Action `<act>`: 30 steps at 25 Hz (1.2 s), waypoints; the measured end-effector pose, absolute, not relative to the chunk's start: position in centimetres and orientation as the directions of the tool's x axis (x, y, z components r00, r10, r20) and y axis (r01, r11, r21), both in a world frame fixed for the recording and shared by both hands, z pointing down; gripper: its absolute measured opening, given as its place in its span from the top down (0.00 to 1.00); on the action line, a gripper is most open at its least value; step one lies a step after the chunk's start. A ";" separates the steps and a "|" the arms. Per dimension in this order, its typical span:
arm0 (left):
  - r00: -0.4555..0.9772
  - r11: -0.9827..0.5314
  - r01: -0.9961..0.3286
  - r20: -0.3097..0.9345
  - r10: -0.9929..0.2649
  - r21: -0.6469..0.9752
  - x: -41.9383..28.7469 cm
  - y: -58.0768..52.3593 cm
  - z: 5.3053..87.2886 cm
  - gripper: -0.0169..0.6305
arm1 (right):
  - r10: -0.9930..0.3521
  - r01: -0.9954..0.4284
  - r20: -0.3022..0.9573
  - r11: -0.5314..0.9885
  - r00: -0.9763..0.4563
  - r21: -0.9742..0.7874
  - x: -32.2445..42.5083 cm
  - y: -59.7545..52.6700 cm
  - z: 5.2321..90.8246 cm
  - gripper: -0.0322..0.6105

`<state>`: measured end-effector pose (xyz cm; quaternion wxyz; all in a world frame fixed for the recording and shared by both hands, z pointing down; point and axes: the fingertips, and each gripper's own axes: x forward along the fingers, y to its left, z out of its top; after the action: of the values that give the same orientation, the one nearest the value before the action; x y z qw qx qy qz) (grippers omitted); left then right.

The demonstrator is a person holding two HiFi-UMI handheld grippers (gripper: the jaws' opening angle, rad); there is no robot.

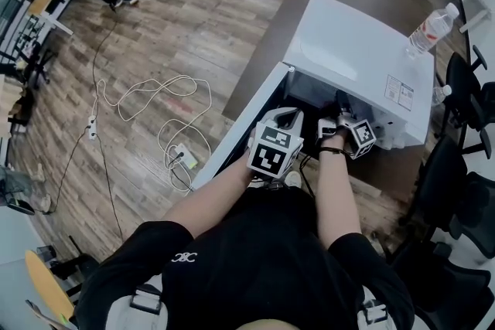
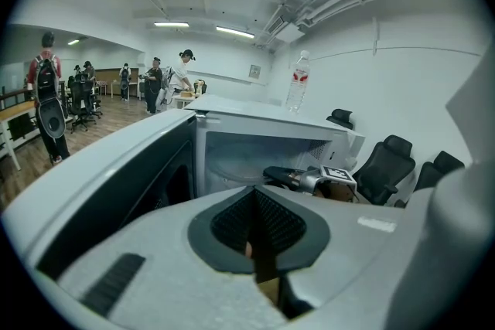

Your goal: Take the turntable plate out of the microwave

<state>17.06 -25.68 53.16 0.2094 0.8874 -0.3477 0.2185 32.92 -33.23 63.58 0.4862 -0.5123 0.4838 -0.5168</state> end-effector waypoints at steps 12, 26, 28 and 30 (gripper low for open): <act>0.694 -0.707 -0.679 0.488 -0.528 0.200 17.7 -24.8 51.9 0.97 | -0.998 0.056 -0.054 0.052 -0.042 -0.997 31.6 -28.6 58.6 0.88; 0.741 -0.748 -0.636 0.416 -0.527 0.187 17.9 -23.0 49.5 0.97 | -0.998 0.063 0.003 -0.007 -0.069 -0.998 29.7 -20.6 56.6 0.87; 0.748 -0.756 -0.628 0.410 -0.521 0.185 18.0 -22.7 49.3 0.97 | -0.997 0.066 0.001 -0.005 -0.071 -0.998 29.3 -19.9 56.5 0.87; 0.754 -0.764 -0.619 0.409 -0.514 0.183 18.3 -22.4 49.3 0.97 | -0.997 0.069 -0.008 0.003 -0.073 -0.998 29.2 -19.4 56.5 0.87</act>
<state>18.29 -22.42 49.32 0.1556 0.9236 -0.3066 0.1697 29.20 -19.36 56.47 0.4995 -0.4625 0.5020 -0.5334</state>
